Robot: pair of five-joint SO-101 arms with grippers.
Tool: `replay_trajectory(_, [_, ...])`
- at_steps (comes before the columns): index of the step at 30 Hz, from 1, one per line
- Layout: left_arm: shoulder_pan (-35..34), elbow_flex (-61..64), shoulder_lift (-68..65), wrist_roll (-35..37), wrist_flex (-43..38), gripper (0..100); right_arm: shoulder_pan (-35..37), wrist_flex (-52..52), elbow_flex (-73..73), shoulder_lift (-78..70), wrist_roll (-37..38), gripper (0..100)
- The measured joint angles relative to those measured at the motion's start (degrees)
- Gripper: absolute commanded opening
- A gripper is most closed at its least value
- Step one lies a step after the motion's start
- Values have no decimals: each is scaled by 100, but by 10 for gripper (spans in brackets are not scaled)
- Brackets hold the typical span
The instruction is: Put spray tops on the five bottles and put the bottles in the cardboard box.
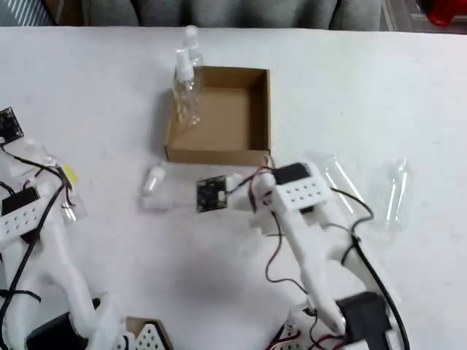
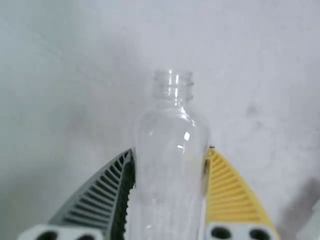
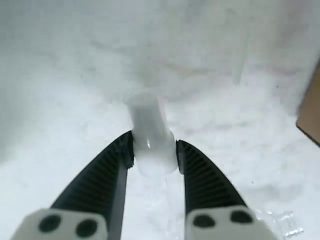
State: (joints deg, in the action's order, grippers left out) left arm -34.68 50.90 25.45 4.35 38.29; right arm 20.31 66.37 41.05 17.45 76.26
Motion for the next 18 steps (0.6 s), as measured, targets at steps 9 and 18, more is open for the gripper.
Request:
replay_trajectory(9, [0,9,53,18,0,55,-290,-141,202,1301,-2655,16])
replay_trajectory(18, [378,202,2312,18,1266,57,-316,519,202,3446,-5846,16])
